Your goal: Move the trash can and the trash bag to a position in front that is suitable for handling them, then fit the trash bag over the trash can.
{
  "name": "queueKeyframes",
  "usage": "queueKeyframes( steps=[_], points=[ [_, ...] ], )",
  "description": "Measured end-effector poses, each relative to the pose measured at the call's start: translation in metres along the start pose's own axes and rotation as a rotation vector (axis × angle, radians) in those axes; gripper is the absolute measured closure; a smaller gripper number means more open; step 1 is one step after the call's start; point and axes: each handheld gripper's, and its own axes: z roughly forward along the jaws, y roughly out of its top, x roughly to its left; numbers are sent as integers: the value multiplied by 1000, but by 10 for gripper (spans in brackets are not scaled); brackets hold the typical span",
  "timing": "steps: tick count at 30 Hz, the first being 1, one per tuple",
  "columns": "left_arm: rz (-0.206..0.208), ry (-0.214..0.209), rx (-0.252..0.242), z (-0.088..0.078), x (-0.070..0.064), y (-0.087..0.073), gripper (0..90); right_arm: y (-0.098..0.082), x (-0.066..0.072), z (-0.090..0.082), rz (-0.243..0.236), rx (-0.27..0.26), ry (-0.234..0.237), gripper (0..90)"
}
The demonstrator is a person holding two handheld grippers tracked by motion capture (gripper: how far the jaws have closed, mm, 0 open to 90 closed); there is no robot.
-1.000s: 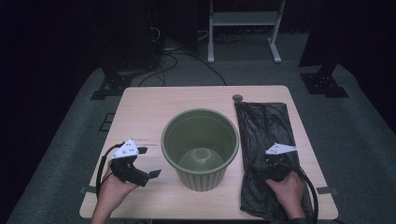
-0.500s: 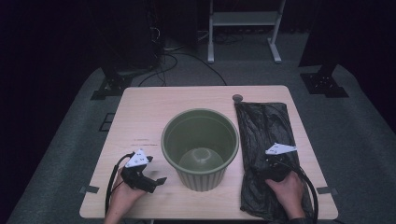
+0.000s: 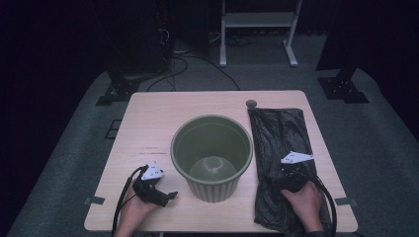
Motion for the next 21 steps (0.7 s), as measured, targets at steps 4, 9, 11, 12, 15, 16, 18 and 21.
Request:
queueKeyframes(
  steps=[4,9,11,12,15,16,18,21],
  points=[
    [-3,3,1,0,0,0,0,0,0,0,0,0,0,117],
    [-5,4,1,0,0,0,0,0,0,0,0,0,0,116],
    [-6,5,1,0,0,0,0,0,0,0,-1,0,1,117],
    [-6,5,1,0,0,0,0,0,0,0,-4,0,4,116],
    [-6,5,1,0,0,0,0,0,1,0,-27,1,27,116],
    [-6,5,1,0,0,0,0,0,2,0,-36,2,36,116],
    [-6,5,1,0,0,0,0,0,3,0,-51,2,55,115],
    [-6,5,1,0,0,0,0,0,5,0,-91,3,98,114]
  ],
)
